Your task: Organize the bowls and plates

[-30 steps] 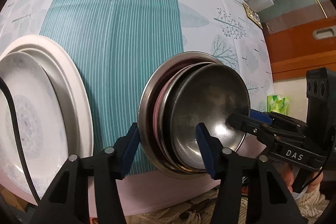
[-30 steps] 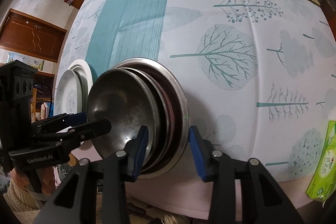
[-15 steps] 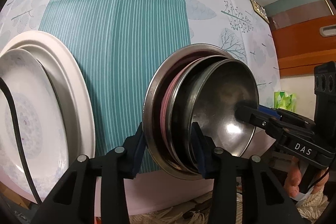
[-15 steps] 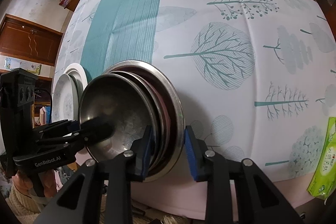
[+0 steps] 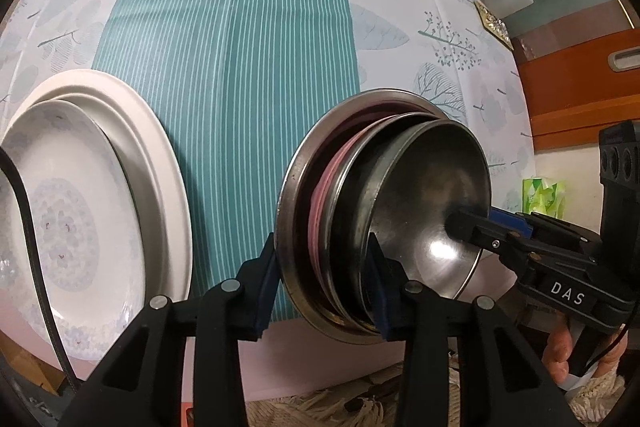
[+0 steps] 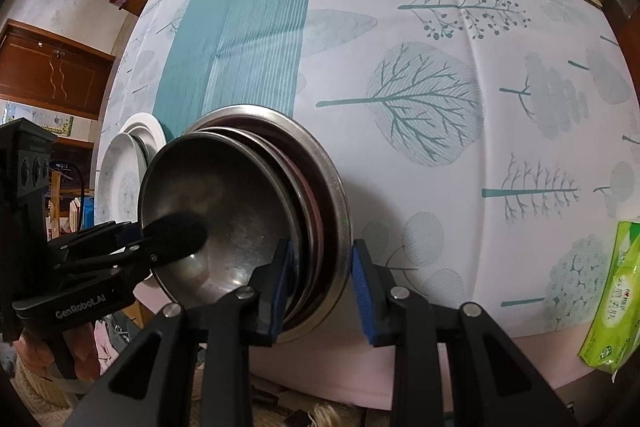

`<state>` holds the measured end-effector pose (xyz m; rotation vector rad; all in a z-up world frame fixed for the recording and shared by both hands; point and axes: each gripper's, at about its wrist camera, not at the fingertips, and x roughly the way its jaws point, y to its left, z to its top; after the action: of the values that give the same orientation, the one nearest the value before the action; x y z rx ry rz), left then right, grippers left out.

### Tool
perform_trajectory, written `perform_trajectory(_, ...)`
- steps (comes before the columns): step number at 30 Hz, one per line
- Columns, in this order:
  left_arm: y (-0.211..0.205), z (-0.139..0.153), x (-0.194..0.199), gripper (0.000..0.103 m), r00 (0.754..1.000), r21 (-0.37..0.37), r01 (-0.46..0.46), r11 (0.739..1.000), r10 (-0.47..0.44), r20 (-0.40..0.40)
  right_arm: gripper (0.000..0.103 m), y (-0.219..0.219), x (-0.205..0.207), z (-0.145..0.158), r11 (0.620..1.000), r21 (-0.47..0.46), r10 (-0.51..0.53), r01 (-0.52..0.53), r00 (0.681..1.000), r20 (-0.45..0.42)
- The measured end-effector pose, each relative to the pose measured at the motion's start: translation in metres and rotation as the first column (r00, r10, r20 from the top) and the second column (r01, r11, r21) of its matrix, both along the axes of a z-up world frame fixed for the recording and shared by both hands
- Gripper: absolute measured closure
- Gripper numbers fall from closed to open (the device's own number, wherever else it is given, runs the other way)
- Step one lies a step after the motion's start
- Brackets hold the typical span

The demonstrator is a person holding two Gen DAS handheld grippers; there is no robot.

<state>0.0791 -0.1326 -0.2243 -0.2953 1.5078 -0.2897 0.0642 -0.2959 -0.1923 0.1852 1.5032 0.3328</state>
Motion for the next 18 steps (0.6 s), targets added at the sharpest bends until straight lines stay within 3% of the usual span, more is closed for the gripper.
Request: perform_trajectory(18, 0.028, 0.035, -0.058, 0.065, 0.991, 0.001, -0.112, 0.994, 0.111, 0.076, 0.074, 0.02, -0.029, 0.035, 0.994, 0.006, 0.106, -0.107, 0.991, 0.076)
